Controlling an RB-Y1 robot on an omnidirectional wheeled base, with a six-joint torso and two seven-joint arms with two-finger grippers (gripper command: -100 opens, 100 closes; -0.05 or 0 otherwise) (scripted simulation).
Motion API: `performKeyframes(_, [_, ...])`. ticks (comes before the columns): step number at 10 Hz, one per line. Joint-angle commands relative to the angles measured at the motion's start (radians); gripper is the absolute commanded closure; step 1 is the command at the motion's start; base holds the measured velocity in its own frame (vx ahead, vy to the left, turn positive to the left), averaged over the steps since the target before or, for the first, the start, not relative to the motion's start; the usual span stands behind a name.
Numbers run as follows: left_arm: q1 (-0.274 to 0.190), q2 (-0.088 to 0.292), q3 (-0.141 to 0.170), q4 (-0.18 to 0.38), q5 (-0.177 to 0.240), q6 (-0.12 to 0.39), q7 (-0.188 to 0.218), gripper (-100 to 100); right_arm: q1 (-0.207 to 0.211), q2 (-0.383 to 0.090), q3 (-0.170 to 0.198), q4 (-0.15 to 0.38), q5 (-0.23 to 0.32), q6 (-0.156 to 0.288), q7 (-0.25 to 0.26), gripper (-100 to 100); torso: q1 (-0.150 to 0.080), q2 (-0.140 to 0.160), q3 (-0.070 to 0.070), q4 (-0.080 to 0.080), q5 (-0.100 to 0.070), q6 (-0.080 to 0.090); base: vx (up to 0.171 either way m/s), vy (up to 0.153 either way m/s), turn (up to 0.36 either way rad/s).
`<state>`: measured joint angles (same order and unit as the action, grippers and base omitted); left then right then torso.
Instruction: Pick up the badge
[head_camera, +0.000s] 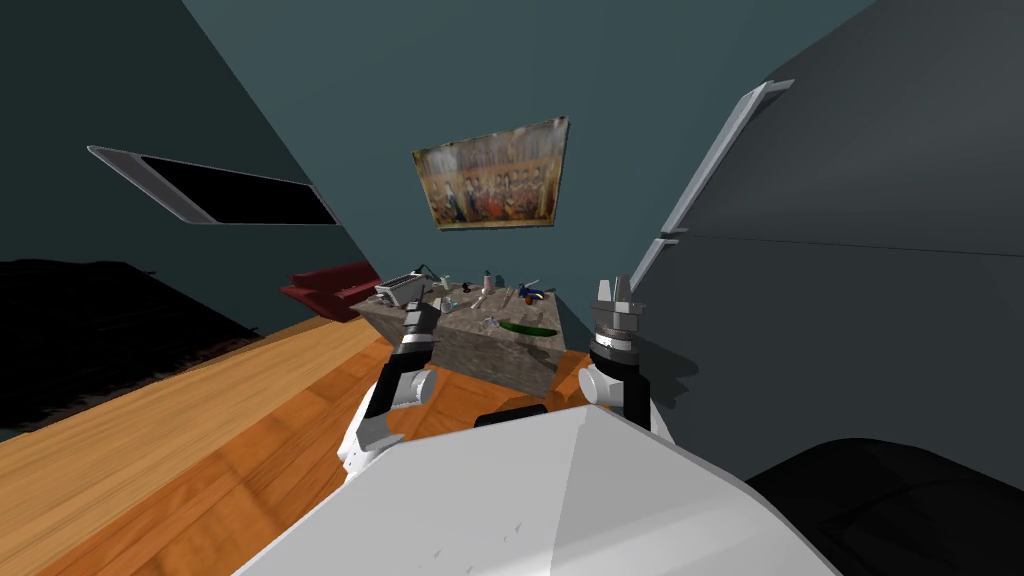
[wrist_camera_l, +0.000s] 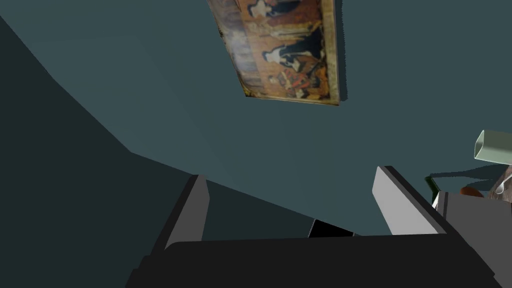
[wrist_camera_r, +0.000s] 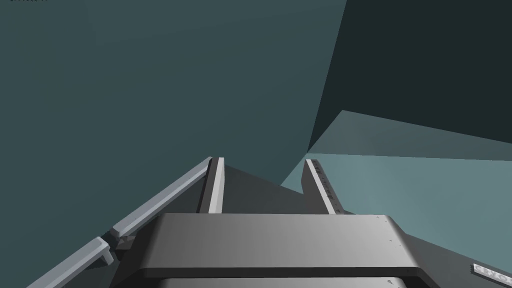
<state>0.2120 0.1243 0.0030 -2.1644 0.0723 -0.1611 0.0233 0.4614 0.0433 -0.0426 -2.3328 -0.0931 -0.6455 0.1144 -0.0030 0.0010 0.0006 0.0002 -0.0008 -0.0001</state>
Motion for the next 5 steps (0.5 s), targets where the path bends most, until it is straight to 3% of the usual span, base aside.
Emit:
performKeyframes(1, [-0.050,0.008,-0.013,0.044,0.024,0.050,-0.007,-100,0.000,0.000,0.000,0.000,0.000,0.000,0.000,0,0.000,0.000,0.000,0.000,0.000,0.000,-0.027,-0.056,-0.048])
performKeyframes(4, [-0.111,0.016,-0.023,0.078,0.046,0.133,-0.011,-100,0.000,0.000,0.000,0.000,0.000,0.000,0.000,0,-0.001,0.000,0.000,0.000,0.000,0.000,-0.021,-0.054,-0.030])
performKeyframes(5, [-0.139,0.023,-0.033,0.114,0.069,0.161,-0.016,-100,0.000,0.000,0.000,0.000,0.000,0.000,0.000,0,0.000,0.000,0.000,0.000,0.000,0.000,-0.017,-0.055,-0.046])
